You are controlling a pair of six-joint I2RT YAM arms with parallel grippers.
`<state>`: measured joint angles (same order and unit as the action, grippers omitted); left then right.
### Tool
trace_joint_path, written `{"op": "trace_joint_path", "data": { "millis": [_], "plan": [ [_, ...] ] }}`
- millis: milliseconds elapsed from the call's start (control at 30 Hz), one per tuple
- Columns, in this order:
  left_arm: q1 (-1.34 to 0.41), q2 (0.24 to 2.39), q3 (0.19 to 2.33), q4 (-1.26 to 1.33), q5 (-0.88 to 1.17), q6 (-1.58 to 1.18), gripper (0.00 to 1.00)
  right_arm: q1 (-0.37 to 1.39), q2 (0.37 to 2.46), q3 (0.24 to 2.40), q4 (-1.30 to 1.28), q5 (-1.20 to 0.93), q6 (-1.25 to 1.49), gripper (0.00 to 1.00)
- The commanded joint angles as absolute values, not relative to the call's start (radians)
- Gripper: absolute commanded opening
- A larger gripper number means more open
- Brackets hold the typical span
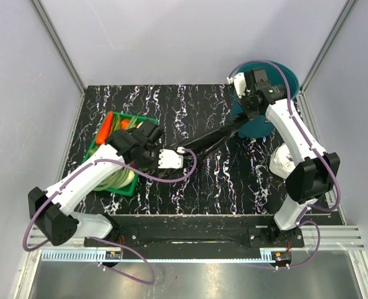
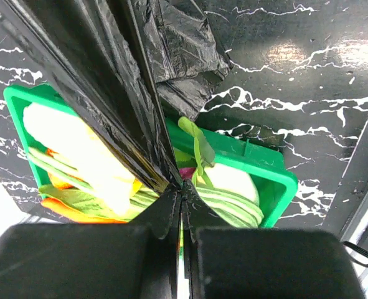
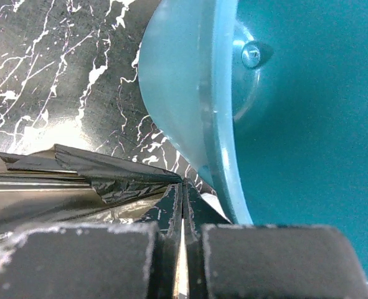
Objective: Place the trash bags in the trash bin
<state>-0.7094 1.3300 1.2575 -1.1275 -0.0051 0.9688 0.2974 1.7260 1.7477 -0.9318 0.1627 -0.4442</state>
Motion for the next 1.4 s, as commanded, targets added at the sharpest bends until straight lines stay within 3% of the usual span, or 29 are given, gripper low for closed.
{"op": "trace_joint_path", "data": {
  "millis": [0,367,467,767,933,1133,1367],
  "plan": [
    [-0.687,1.256,1.287,-1.204,0.061,1.000,0.00,0.275,1.687,1.833,-0.929,0.137,-0.414,0.00],
    [-0.675,1.207,1.319,-1.249,-0.005,1.052,0.00,0.267,1.717,2.002,-0.980,0.006,-0.313,0.00],
    [-0.681,1.221,1.362,-1.233,0.142,1.019,0.11,0.264,1.726,2.054,-1.003,-0.131,-0.276,0.00],
    [-0.814,1.328,1.387,-1.137,0.541,0.897,0.29,0.267,1.787,2.155,-1.034,-0.435,-0.227,0.00],
    [-0.905,1.397,1.416,-1.068,0.676,0.865,0.29,0.267,1.802,2.157,-1.008,-0.437,-0.219,0.00],
    [-0.983,1.477,1.480,-1.025,0.695,0.828,0.35,0.265,1.865,2.246,-1.029,-0.439,-0.218,0.00],
    [-0.816,1.448,1.503,-0.714,0.588,0.612,0.49,0.267,1.867,2.255,-1.091,-0.597,-0.248,0.00]
  ]
}}
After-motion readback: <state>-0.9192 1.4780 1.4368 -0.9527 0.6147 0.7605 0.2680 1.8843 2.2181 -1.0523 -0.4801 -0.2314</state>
